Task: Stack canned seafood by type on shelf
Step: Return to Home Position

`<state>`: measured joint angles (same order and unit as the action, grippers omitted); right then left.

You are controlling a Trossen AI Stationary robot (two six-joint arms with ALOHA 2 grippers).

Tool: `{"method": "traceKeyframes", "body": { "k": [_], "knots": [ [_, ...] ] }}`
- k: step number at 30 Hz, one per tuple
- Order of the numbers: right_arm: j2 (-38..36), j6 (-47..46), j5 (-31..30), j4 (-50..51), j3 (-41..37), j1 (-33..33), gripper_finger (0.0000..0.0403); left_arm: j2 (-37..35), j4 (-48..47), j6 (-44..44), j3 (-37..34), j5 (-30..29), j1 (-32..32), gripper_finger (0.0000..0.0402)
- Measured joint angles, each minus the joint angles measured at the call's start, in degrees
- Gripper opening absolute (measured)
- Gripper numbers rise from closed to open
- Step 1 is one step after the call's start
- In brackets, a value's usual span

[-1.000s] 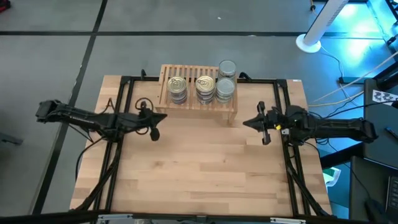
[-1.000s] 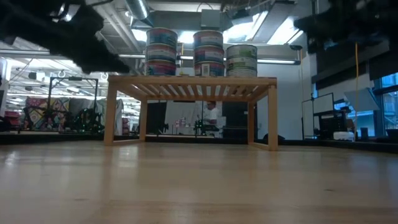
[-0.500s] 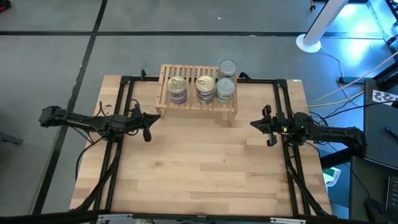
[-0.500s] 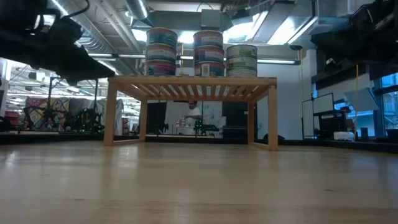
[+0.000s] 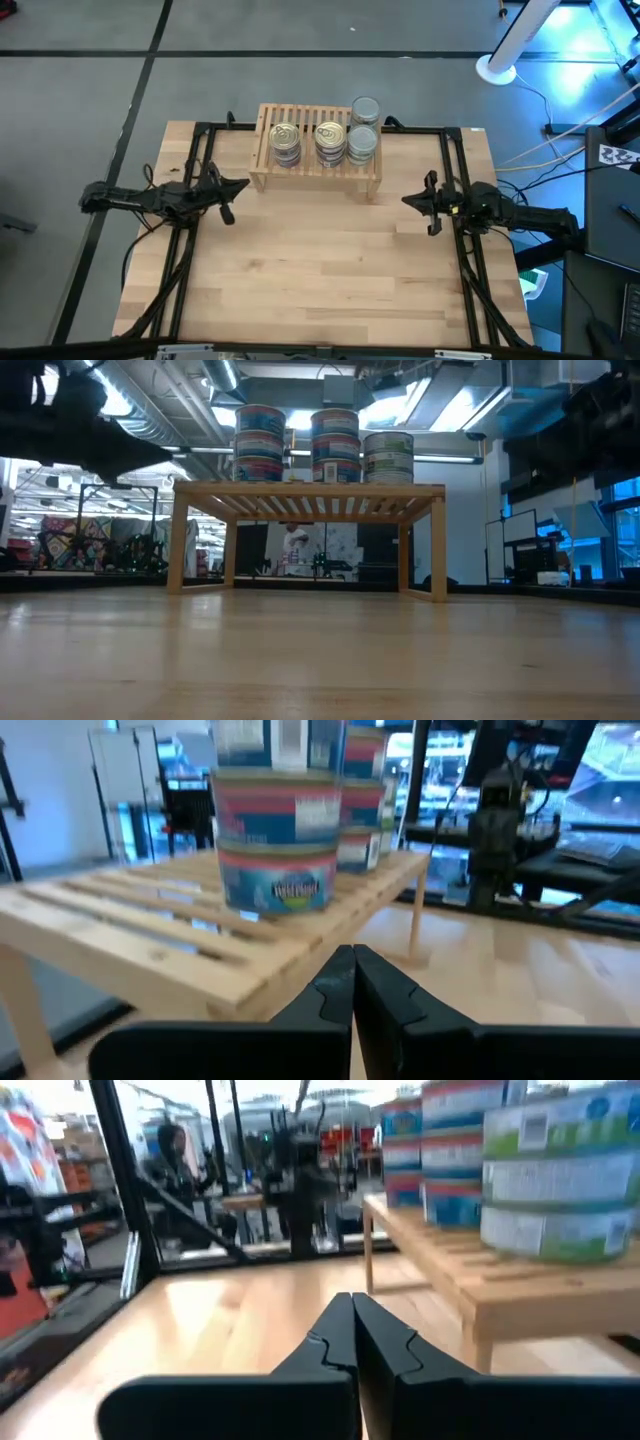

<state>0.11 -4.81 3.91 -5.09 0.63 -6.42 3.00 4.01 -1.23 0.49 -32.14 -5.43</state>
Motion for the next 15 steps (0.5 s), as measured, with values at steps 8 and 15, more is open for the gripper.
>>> {"method": "traceKeyframes", "body": {
  "k": [8, 15],
  "knots": [
    [0.25, 0.73, -2.02, 3.68, -0.03, 0.00, 0.0001, -2.75, -0.22, 4.53, 0.09, -0.20, 0.00, 0.0001],
    [2.20, 0.66, -3.92, 4.15, -0.06, 0.00, 0.0001, -2.77, -0.22, 5.33, 0.09, -0.66, 0.36, 0.0001]
  ]
}}
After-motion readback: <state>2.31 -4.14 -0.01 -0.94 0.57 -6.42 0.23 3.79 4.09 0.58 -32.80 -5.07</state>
